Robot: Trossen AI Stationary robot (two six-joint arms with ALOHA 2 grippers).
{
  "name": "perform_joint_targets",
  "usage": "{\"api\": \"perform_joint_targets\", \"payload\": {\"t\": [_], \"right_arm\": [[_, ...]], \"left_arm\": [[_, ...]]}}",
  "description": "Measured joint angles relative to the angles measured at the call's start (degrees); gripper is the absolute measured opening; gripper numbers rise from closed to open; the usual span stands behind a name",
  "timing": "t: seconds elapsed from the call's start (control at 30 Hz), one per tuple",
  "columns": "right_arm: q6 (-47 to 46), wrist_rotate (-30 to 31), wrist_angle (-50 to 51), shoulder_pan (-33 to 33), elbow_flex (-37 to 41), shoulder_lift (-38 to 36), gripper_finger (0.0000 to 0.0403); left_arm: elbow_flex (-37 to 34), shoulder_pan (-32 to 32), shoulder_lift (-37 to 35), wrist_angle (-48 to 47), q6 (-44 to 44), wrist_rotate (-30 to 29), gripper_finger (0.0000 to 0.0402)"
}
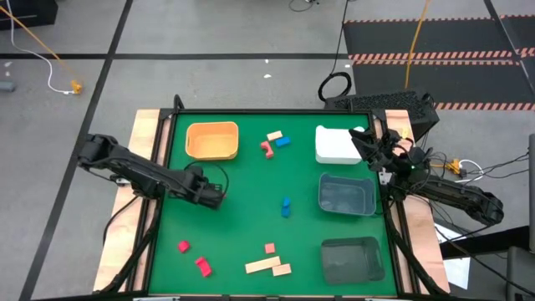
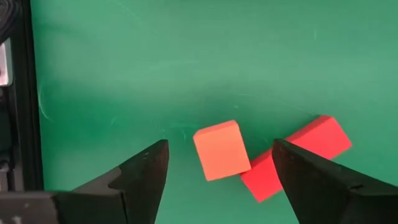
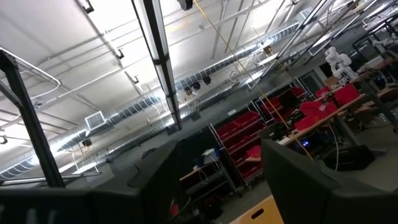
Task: Sort & place blocks by color
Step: Put the middle left orange block into the yellow bin
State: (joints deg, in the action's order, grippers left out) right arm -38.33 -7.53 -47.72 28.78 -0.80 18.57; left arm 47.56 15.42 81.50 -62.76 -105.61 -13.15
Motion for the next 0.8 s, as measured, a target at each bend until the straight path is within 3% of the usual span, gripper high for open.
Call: {"api": "perform_joint_targets", "payload": {"t": [0.33,0.5,0.8], "right_arm": [[0.0,0.0,0.04,-0.01,0.0,0.0,0.0222],[0.0,0.0,0.04,-0.01,0.0,0.0,0.0222],[0.0,0.0,0.02,-0.01,0.0,0.0,0.0222]], "left_arm": [[-7.09,0.11,0.04,12.16,-5.15,1.05,0.0247],[-10.04,0.11,0.01,13.05,-5.57,1.14,0.0231],[-11.91,0.09,-0.15,13.59,-4.23,0.32,0.0159]]}}
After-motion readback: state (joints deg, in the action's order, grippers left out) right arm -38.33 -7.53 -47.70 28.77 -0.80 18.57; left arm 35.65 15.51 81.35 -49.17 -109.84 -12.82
